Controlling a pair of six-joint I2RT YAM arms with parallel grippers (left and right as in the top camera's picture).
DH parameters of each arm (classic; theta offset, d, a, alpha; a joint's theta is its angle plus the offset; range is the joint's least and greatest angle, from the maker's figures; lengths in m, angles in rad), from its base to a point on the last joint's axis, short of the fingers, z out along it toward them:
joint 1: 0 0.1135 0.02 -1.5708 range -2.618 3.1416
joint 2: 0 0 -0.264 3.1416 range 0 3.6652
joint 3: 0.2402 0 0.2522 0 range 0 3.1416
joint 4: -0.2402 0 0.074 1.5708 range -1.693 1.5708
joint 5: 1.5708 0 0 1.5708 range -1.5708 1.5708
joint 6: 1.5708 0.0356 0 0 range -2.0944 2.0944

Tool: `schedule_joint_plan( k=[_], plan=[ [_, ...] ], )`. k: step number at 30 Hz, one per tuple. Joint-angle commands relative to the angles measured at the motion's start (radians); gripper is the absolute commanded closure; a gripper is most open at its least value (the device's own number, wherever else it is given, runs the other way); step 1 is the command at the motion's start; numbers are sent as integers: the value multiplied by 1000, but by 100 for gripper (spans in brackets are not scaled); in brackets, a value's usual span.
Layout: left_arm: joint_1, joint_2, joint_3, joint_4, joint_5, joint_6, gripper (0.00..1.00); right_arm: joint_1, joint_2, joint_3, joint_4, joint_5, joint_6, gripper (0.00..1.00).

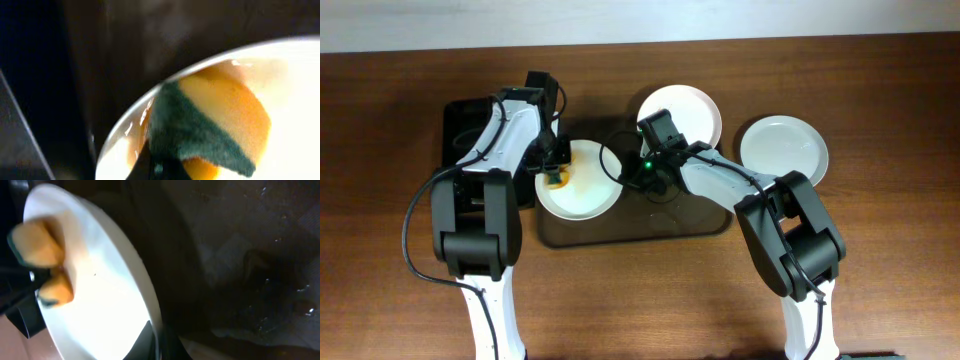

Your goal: Clean dirty plates on tray and stack at the side

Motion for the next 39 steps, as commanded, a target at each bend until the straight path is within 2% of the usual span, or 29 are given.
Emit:
schedule_joint_plan(
  k=[1,5,6,8,10,14,17,22,26,31,35,39],
  plan=[
    [19,26,-10,-84,95,160,100,-3,30,-9,-11,13,6,96],
    [19,26,-10,-73,530,486,99,-3,30,-9,-11,9,6,96],
    [19,26,-10,-53,548,505,99,-3,30,-9,-11,9,6,96],
    [19,26,-10,5,546,504,99,-3,30,-9,-11,9,6,96],
    [20,26,-10,86,502,417,99,-3,30,-9,-11,9,3,96],
    [22,26,-5,157,247,209,100,-3,30,-9,-12,8,3,96],
    [32,26,90,115,245,209,99,-3,29,-9,-13,-4,3,96],
    [65,26,401,-52,261,210,100,-4,-17,20,-101,42,-55,96],
    [66,26,447,-56,261,210,100,-2,-84,87,-286,196,-137,96],
    [66,26,446,-56,257,210,99,0,-249,163,-488,448,-311,96],
    [66,26,446,-55,250,210,99,50,-369,165,-572,737,-339,96],
    [66,26,446,-55,251,210,100,160,-415,165,-605,1037,-339,96]
  ],
)
